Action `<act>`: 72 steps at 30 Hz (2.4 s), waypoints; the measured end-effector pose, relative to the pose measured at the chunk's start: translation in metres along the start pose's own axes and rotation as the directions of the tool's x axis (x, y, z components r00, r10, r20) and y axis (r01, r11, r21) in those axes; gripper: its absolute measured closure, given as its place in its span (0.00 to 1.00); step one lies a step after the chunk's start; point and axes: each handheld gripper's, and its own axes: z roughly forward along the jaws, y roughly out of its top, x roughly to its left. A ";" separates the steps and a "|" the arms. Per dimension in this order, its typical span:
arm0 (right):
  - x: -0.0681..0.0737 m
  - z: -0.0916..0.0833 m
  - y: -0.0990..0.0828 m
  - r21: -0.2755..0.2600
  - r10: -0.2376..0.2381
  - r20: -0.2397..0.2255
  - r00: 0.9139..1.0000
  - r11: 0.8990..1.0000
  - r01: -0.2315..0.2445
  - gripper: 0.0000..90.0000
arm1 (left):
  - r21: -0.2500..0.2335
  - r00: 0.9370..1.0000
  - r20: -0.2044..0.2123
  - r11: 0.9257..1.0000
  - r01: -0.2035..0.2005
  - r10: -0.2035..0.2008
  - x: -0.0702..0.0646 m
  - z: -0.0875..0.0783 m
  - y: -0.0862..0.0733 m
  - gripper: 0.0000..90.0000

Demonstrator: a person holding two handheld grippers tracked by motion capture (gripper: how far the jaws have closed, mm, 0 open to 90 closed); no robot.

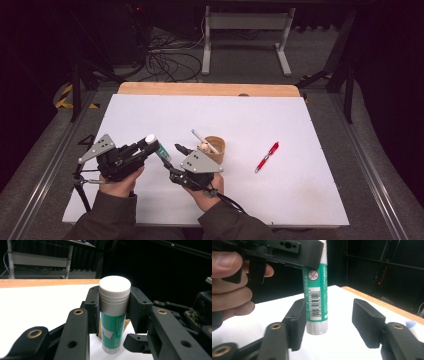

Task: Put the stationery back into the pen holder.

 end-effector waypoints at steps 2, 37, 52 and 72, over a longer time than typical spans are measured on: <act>-0.003 -0.003 0.000 0.006 0.002 -0.005 1.000 1.000 -0.002 0.45 | 0.007 1.000 -0.007 1.000 -0.017 0.017 -0.002 0.001 0.000 0.72; -0.092 -0.078 0.013 -0.017 0.053 0.064 0.997 0.999 -0.052 0.23 | 0.032 0.985 -0.019 0.985 -0.170 0.171 -0.039 0.052 0.010 0.72; -0.118 -0.106 0.022 -0.035 0.062 0.089 0.994 0.998 -0.059 0.21 | 0.018 0.978 -0.013 0.978 -0.209 0.210 -0.053 0.084 0.014 0.72; -0.139 -0.135 0.027 -0.047 0.069 0.125 0.990 0.997 -0.063 0.21 | 0.000 0.969 -0.020 0.969 -0.246 0.245 -0.065 0.127 0.003 0.72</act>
